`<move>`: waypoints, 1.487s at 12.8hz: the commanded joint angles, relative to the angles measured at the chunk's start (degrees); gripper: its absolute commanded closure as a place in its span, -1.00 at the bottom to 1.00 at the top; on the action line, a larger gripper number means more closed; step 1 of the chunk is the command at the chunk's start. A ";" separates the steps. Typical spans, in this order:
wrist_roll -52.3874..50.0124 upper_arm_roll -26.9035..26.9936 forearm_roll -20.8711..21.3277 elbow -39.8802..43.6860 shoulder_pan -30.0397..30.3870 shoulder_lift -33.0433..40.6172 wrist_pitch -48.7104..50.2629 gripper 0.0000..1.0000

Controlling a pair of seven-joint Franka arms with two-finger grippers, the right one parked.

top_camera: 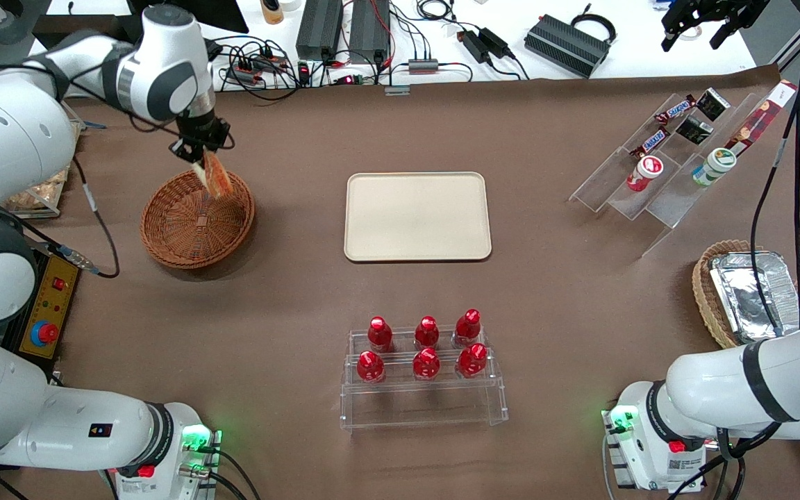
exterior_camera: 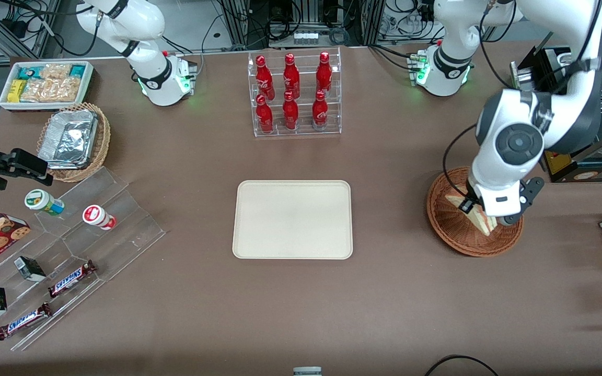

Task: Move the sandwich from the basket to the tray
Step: 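Lift the sandwich and carry it over the white tray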

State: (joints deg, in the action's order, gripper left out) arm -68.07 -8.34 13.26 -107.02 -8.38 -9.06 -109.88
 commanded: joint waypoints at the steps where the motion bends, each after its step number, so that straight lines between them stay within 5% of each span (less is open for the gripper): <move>1: 3.35 -0.79 -1.91 7.50 -5.57 -0.78 6.41 1.00; 4: 7.59 -0.89 -6.14 11.82 -11.90 -1.04 8.20 1.00; 11: 7.60 -0.71 -3.79 16.74 -26.23 -14.29 -1.81 1.00; 13: 6.46 -0.71 -0.53 18.68 -27.65 -19.39 -2.17 1.00; 19: 5.22 -0.71 -0.08 19.65 -29.14 -25.12 -10.51 1.00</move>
State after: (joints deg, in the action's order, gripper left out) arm -61.88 -9.80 12.16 -89.26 -35.68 -32.83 -119.09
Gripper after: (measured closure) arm 0.837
